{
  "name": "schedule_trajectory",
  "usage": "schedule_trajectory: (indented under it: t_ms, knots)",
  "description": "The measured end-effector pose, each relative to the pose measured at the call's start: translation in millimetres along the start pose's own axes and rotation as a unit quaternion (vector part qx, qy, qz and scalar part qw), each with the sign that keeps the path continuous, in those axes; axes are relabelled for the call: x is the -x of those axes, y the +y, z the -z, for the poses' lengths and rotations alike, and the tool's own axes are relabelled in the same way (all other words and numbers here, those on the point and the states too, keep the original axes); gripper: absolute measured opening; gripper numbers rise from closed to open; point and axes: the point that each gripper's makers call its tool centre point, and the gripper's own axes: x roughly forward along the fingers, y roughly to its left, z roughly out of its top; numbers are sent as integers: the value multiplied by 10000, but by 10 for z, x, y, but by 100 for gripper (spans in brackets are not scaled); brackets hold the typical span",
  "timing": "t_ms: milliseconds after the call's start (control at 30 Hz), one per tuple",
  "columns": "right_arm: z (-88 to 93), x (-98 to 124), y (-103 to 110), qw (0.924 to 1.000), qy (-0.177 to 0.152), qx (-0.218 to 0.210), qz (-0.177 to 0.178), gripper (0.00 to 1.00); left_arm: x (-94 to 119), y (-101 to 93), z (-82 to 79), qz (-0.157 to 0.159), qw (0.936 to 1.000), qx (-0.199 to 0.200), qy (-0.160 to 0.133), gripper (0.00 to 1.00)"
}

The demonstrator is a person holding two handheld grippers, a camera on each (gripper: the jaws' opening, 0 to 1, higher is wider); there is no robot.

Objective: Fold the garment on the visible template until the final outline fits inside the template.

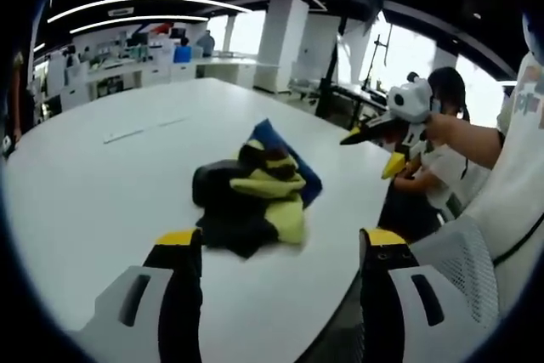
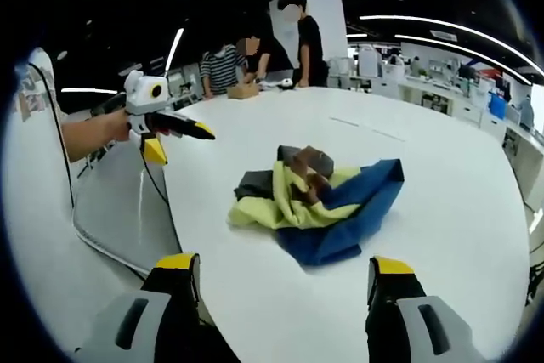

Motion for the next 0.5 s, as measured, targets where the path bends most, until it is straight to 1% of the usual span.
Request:
schedule_trajectory:
  t_ms: [333, 500]
  knots:
    - [-47, -49, -77, 10000, 10, 39, -7, 79, -73, 35, -108, -4, 10000, -39, -66, 71]
    - [-68, -73, -132, 10000, -4, 27, 17, 78, -113, 49, -134, 4, 10000, -68, -64, 71]
